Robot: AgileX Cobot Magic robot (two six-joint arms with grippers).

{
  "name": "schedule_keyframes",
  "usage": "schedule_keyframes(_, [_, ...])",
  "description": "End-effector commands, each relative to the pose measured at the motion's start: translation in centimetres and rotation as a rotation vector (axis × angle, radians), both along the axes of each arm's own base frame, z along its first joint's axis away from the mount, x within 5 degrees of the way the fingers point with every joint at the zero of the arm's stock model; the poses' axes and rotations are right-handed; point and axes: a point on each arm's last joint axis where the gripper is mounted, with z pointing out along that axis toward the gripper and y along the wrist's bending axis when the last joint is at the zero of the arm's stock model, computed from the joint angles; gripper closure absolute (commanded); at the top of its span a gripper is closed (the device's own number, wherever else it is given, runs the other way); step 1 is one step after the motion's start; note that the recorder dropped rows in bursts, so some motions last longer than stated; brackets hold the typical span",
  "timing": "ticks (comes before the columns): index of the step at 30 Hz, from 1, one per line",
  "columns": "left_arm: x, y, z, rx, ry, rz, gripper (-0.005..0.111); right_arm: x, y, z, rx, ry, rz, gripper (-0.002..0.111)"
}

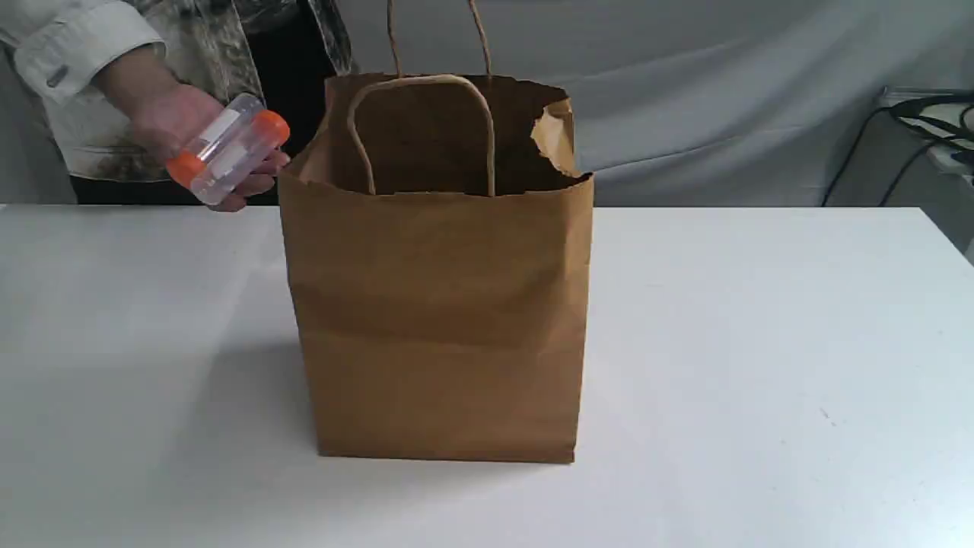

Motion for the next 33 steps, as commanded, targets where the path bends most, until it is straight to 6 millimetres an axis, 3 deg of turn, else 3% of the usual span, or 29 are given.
schedule_keyframes(1, [1.2, -0.1, -0.9, 0.071, -0.05, 0.007, 0.041, 0.0, 0.0, -0.1, 0.011, -0.001, 0.002, 0.059])
schedule_keyframes(6, [1.8, -1.4, -3.0, 0.483, -0.444, -0.162, 0.041, 0.0, 0.0, -0.2, 0.01, 0.011, 0.001, 0.059])
schedule_keyframes(13, [2.6, -2.3, -3.6, 0.751, -0.736, -0.132, 0.042, 0.0, 0.0, -0.3, 0.009, 0.024, -0.001, 0.059])
schedule_keyframes(16, [3.6, -1.9, -4.0, 0.687, -0.615, -0.054, 0.042, 0.1, 0.0, -0.5, 0.008, 0.041, -0.003, 0.059])
schedule_keyframes(21, [6.6, 1.0, -4.3, 0.274, -0.168, 0.384, 0.042, 0.1, -0.1, -0.5, 0.008, 0.043, -0.004, 0.059])
schedule_keyframes(25, [6.5, 1.5, -3.8, 0.253, -0.168, 0.44, 0.042, 0.1, -0.1, -0.5, 0.015, 0.044, -0.002, 0.059])
schedule_keyframes(27, [6.3, 1.5, -3.6, 0.4, -0.266, 0.44, 0.042, 0.1, -0.1, -0.6, 0.014, 0.052, -0.003, 0.059])
schedule_keyframes(31, [5.3, 2.2, -2.6, 0.958, -0.659, 0.379, 0.043, 0.1, -0.1, -0.6, 0.046, 0.062, 0.003, 0.059])
schedule_keyframes(33, [5.1, 3.4, -1.9, 1.029, -0.704, 0.405, 0.046, 0.1, -0.1, -0.6, 0.059, 0.064, 0.006, 0.059])
